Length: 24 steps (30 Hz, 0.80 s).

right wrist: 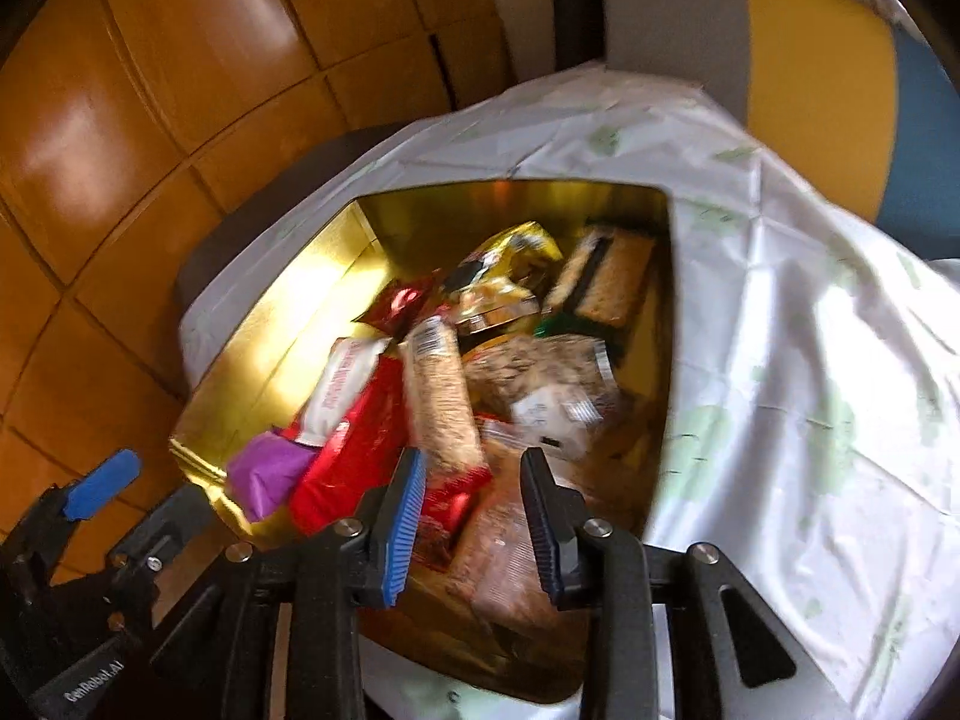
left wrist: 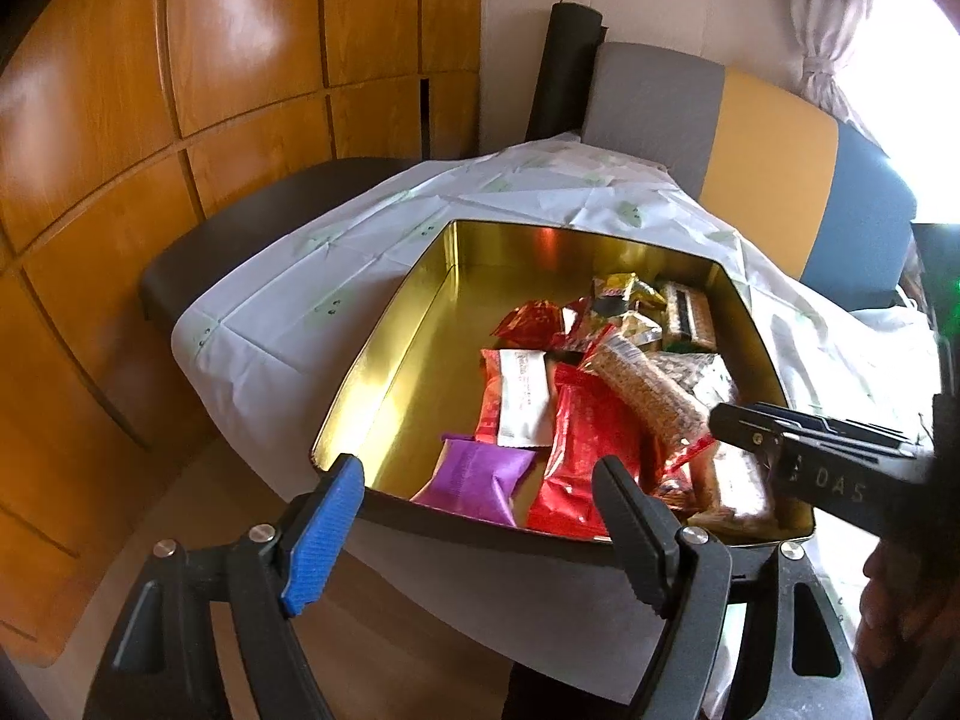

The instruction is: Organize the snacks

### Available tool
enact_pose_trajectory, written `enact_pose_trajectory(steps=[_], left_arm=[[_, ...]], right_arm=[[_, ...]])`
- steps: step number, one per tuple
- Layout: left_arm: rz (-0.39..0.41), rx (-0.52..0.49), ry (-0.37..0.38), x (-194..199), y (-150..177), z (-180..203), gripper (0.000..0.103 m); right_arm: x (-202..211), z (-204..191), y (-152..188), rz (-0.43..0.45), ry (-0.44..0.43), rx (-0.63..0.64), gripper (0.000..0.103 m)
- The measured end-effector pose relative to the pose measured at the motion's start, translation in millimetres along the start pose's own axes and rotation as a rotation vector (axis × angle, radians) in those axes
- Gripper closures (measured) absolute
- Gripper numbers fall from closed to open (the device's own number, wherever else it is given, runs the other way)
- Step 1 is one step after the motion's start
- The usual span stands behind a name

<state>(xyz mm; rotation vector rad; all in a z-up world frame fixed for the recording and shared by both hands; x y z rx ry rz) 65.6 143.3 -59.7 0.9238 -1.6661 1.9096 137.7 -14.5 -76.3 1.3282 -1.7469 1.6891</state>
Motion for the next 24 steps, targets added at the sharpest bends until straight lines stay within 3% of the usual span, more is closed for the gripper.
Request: enact_pose_trajectory(steps=[7,13,24], left_arm=[[0.072,-0.010,0.022,20.1,-2.0,14.7,0.020],[0.127,-0.026,0.035,35.9,-3.4,28.8,0.018],[0.148,-0.073,0.042,48.7,0.7,45.0,0.017]], right_arm=[[34.0,7.3,15.8,0.104,0.123,0.019,0.070],[52.8,12.7,30.8,0.157,0.176,0.010,0.070],[67.2,24.2,45.0,0.187,0.187,-0.022,0.070]])
Point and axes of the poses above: each gripper's, at about its wrist camera, not at the fingertips, and x roughly against the way its jaws point, z to its right, y to its underside, the point moved 5 cm from there along -x, roughly the way its jaws point, and after that the axes turned 1 degree about x, right-handed, at the moved point
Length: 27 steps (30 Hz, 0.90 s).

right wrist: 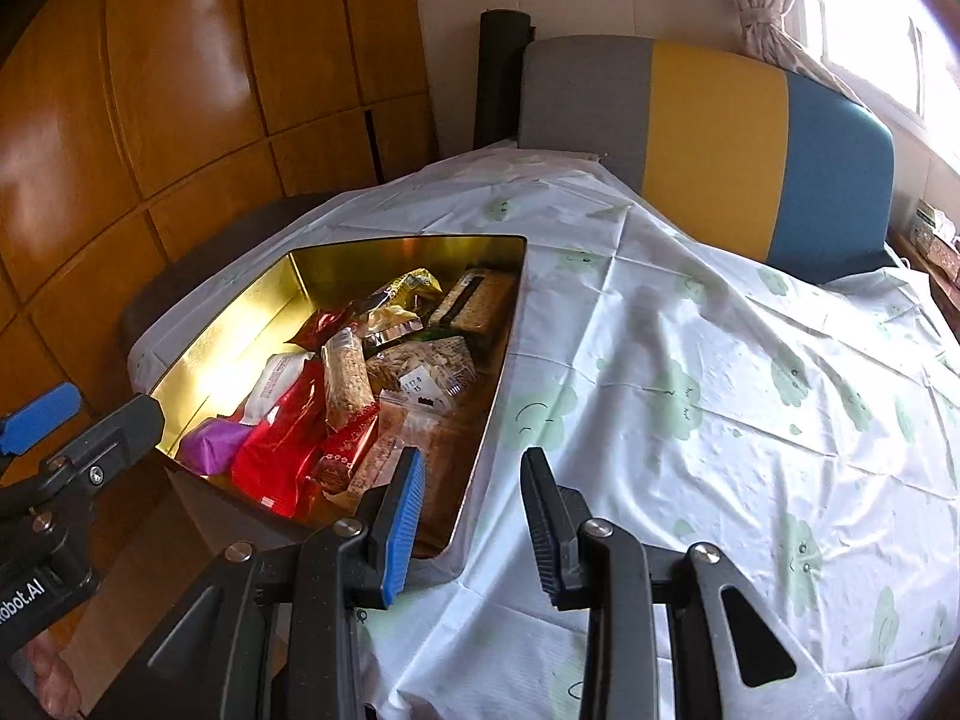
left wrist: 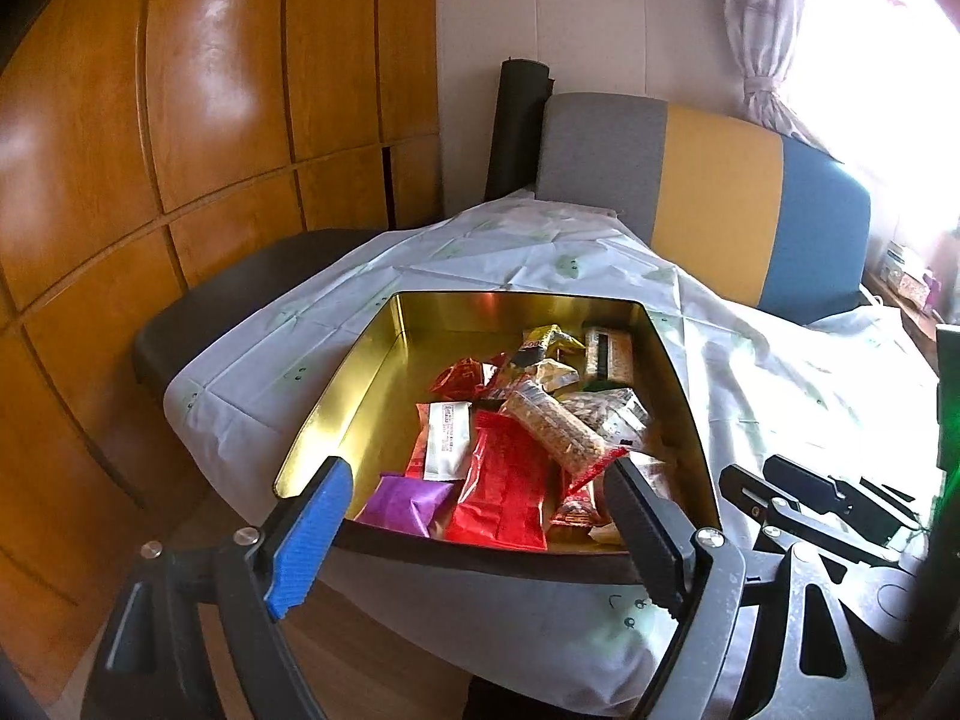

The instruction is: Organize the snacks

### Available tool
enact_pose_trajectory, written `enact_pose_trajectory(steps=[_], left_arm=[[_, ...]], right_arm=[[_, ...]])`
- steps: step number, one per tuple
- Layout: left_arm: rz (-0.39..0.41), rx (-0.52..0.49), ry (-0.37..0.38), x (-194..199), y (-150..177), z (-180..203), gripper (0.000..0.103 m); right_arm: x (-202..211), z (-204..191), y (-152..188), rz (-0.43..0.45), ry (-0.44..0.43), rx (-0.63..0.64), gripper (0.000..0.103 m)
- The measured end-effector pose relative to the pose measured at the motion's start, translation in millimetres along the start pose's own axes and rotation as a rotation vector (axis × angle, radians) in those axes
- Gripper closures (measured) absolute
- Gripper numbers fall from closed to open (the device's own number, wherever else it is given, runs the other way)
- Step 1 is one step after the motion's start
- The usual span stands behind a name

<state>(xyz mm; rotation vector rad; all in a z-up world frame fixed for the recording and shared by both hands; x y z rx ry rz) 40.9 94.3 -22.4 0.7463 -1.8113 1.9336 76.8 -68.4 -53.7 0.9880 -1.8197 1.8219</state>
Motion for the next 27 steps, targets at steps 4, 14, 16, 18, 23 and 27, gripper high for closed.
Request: enact_pose_trajectory(steps=[4,14,16,18,23,27], left_arm=[[0.004,-0.004,0.003,2.6,0.4,3.2,0.017],[0.005,-0.013,0.006,4.2,0.7,6.0,0.017],[0.008,-0.017,0.004,4.1,0.8,6.0,0.016],[0.007,-0.014,0.005,4.0,1.1,5.6,0.016],[0.003,-0.010,0.004,3.7,1.7,5.0,0.016],[0.001,-0.010,0.004,3.6,2.2,3.6,0.016]], right_arm=[[4.5,0.9,1.5,0.012,0.005,-0.003,0.070],[3.8,1.0,4.3,0.008,0.002,-0.009,0.070],[3.3,0.9,4.9,0.006,0.002,-0.009,0.070],[3.8,0.7,5.1,0.006,0.001,-0.008,0.070],[4.7,-2.1,5.1,0.011,0.000,0.000,0.070],[4.9,-3.7,5.8,0.011,-0.002,0.001,0.070]])
Point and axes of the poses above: each gripper's, at about its wrist camera, not at the fingertips, and x roughly against the way its jaws point, z to its right, y to its underside, the point moved 5 cm from there along -x, roughly the way its jaws point, and after that the axes turned 1 degree about x, right-handed, at the moved point
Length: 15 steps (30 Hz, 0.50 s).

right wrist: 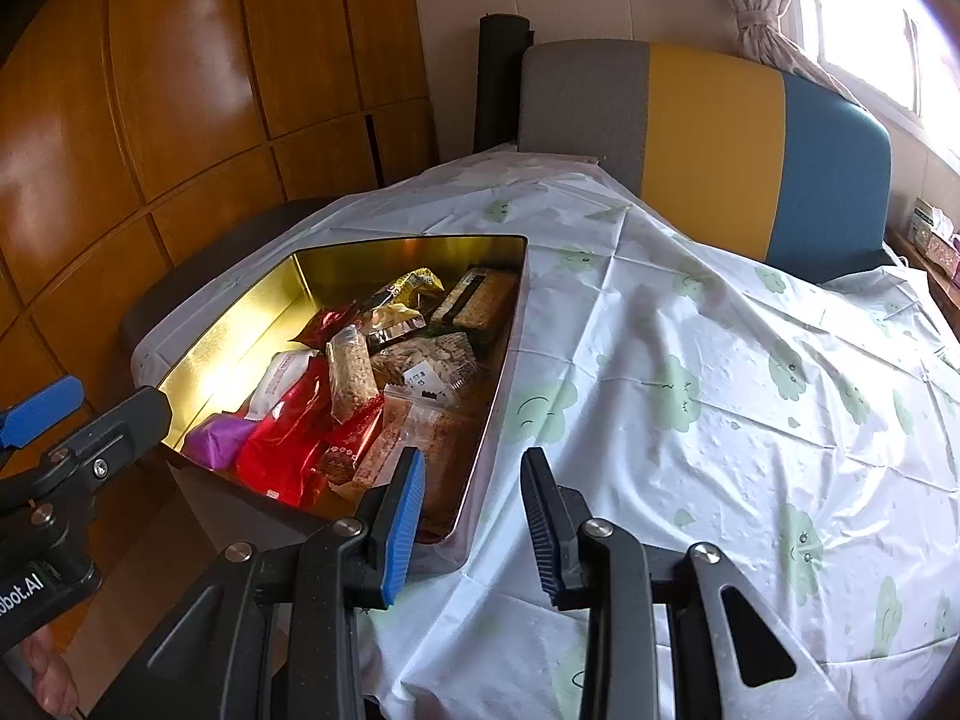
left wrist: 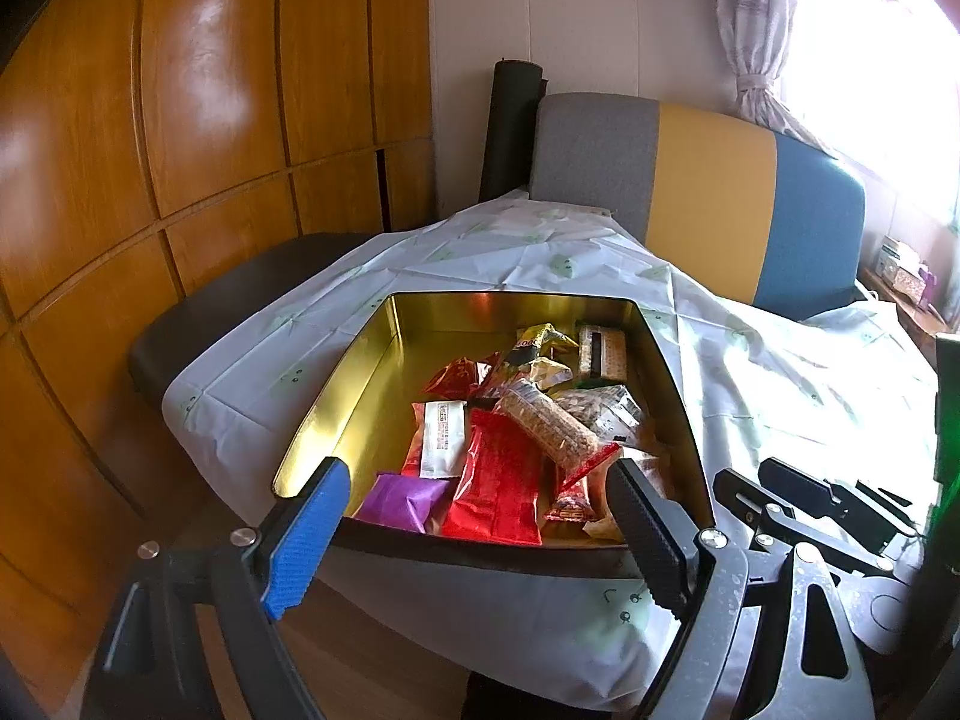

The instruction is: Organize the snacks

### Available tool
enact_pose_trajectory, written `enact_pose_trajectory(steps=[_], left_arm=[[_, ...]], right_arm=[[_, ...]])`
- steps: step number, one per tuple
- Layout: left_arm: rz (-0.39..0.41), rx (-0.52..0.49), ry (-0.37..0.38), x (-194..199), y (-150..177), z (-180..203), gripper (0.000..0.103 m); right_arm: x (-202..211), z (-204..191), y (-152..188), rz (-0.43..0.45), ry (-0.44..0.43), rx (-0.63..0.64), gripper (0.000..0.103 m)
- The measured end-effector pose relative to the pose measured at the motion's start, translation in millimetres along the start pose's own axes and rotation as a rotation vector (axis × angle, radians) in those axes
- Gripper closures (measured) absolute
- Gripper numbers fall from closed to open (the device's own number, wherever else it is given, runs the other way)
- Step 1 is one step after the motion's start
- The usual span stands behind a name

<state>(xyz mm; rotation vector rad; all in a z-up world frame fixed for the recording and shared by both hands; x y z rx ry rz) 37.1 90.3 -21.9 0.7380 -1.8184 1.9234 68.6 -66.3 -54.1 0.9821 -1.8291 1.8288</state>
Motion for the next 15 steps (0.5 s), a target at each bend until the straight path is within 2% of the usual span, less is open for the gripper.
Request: enact_pose_trajectory(steps=[9,15], left_arm=[[0.003,-0.002,-0.006,1.2,0.2,-2.8,0.015],[0.007,0.001,-0.005,2.8,-0.2,-4.8,0.011]], right_arm=[[-2.1,-1.2,2.1,-0.008,-0.001,0.003,0.070],[-1.6,-0.6,2.2,-0.003,-0.002,0.004,0.070]])
Point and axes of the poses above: each gripper's, at about its wrist camera, not at the fingertips, and x roughly against the way its jaws point, z to its right, y to its underside, the point moved 5 cm from there along -x, roughly the way its jaws point, and after that the axes turned 1 degree about x, right-handed, at the moved point
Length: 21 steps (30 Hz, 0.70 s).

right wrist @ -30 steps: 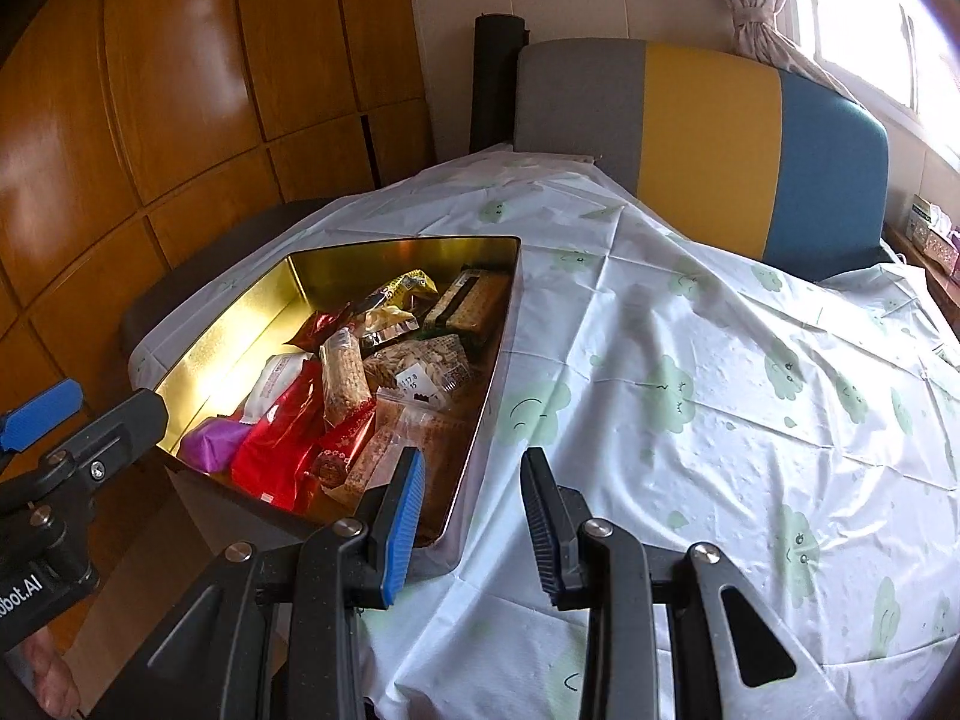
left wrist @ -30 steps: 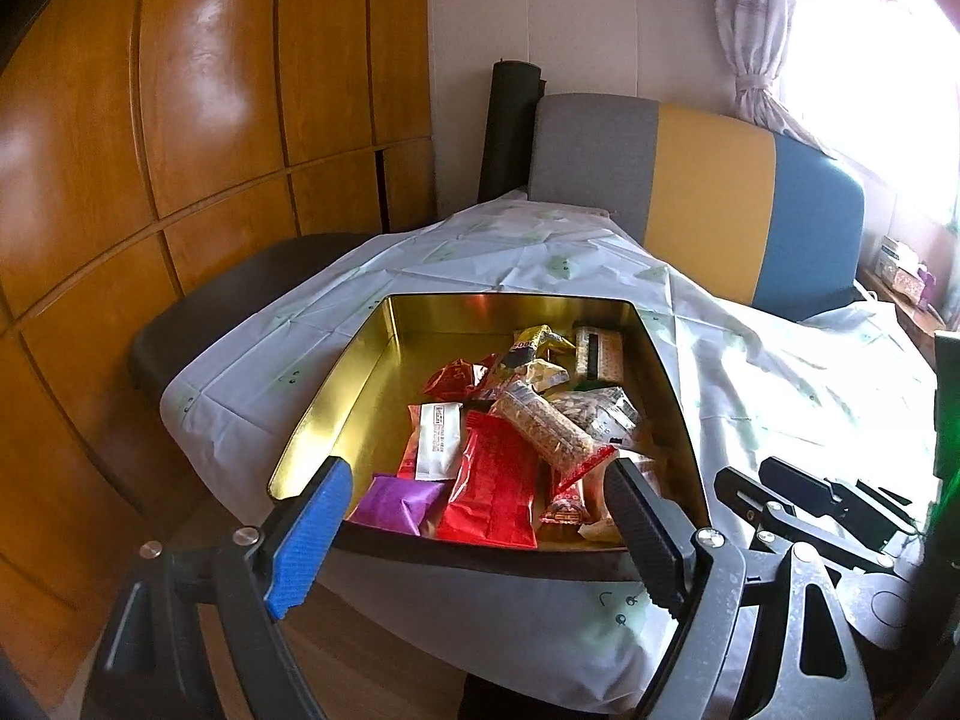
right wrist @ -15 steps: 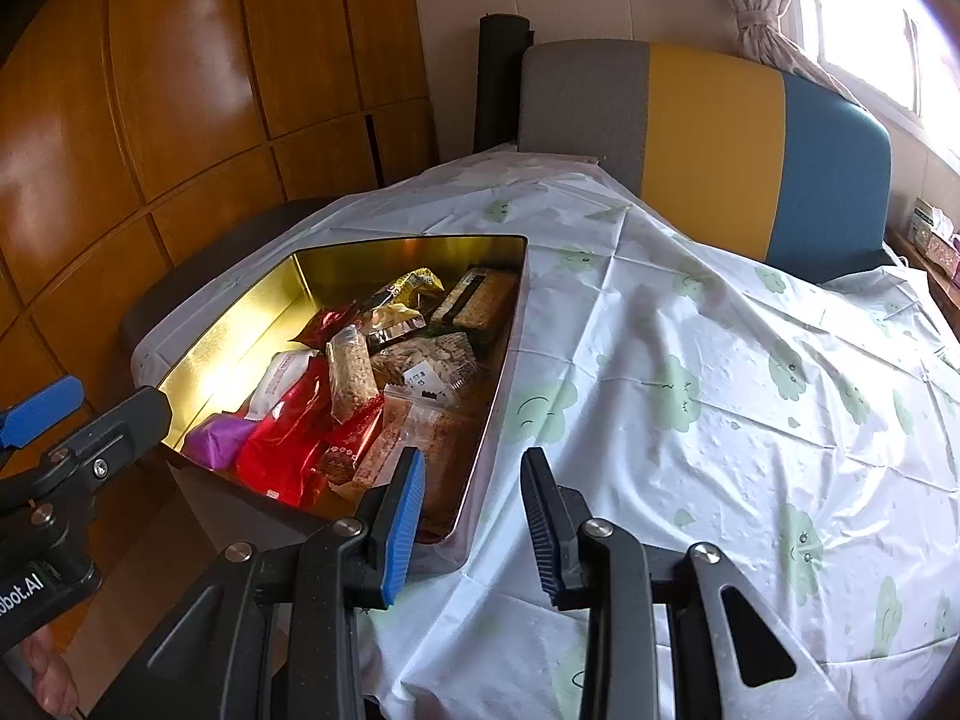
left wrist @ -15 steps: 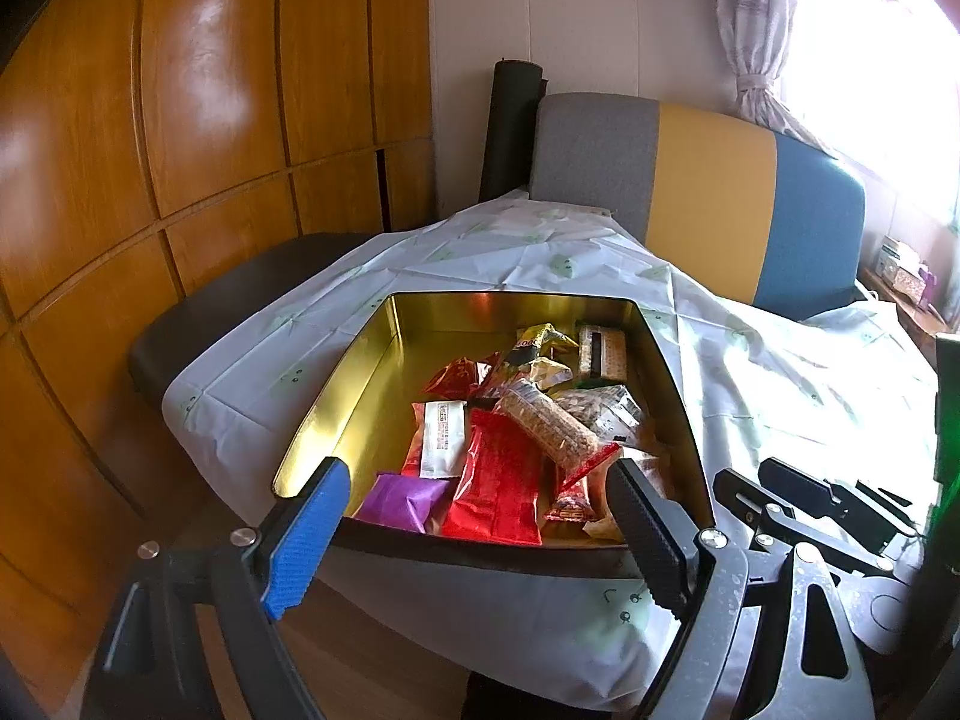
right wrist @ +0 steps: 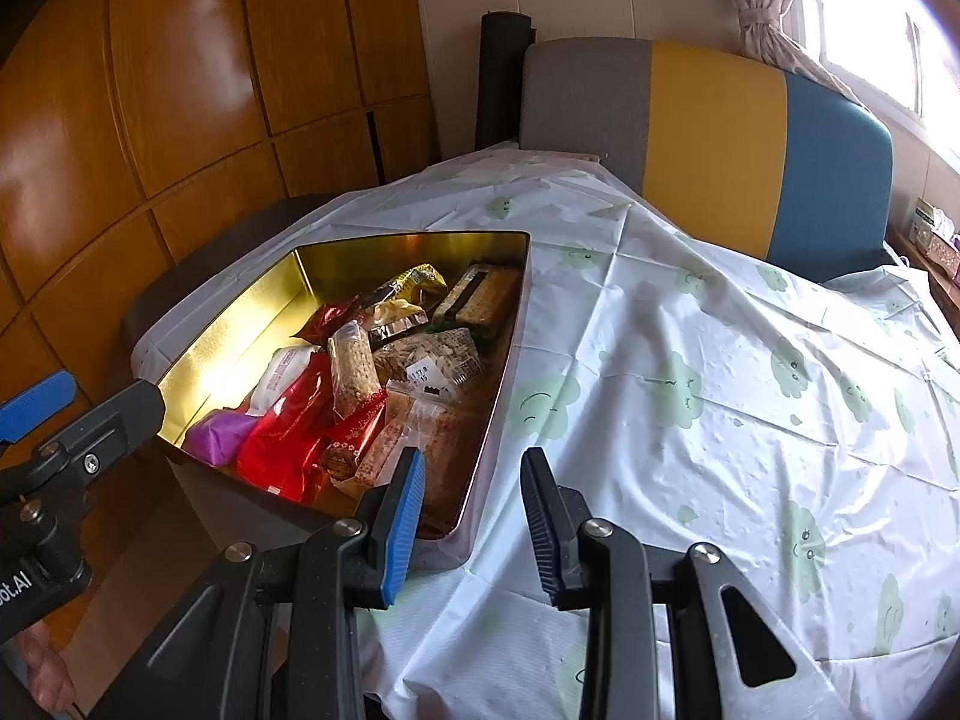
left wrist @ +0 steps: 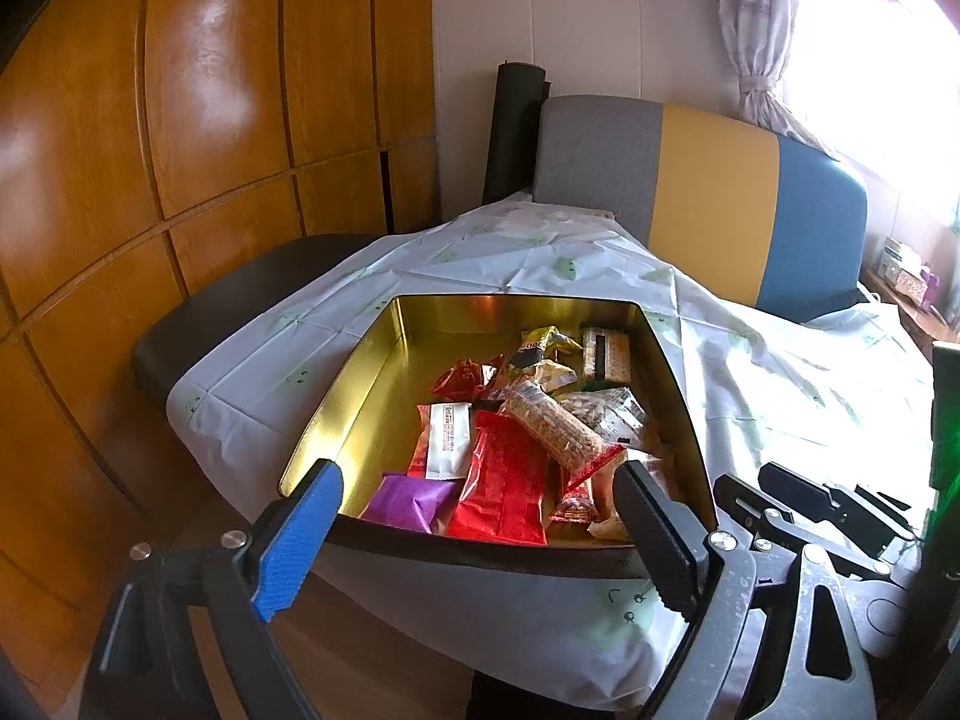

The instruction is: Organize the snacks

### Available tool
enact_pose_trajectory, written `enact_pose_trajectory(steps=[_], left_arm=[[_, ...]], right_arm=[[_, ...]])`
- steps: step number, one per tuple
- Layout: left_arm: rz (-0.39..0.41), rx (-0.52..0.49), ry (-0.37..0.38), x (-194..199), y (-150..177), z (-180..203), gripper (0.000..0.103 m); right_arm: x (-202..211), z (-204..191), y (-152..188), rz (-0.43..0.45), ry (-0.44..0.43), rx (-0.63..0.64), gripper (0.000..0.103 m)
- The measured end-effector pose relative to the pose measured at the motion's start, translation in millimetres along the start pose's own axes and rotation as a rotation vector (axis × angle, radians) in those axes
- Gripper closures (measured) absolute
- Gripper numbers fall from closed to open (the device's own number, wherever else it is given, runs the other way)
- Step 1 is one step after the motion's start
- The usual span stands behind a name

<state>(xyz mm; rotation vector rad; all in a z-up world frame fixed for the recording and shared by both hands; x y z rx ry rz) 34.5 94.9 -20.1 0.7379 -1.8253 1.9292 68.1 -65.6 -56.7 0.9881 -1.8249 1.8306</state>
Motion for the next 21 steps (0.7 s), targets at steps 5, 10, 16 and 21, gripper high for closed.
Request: enact_pose_trajectory(steps=[5,10,16,21], left_arm=[[-0.001,0.000,0.002,0.1,-0.7,0.2,0.011],[-0.001,0.004,0.006,0.7,-1.1,0.0,0.011],[-0.002,0.000,0.022,0.0,-0.8,2.6,0.011],[0.031,-0.013,0.007,1.9,-2.2,3.4,0.011]], right_arm=[[0.7,0.0,-0.3,0.000,0.000,0.002,0.070],[1.3,0.1,0.1,0.001,0.000,0.003,0.070],[0.9,0.5,0.6,-0.003,-0.002,0.002,0.070],[2.1,10.5,-1.5,-0.004,-0.013,-0.021,0.070]])
Point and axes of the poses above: each gripper's, at about its wrist camera, not at the fingertips, and x roughly against the way its jaws point, z to its right, y to its underside, the point moved 5 cm from there along -x, roughly the way its jaws point, and after that the axes turned 1 degree about x, right-handed, at the moved point
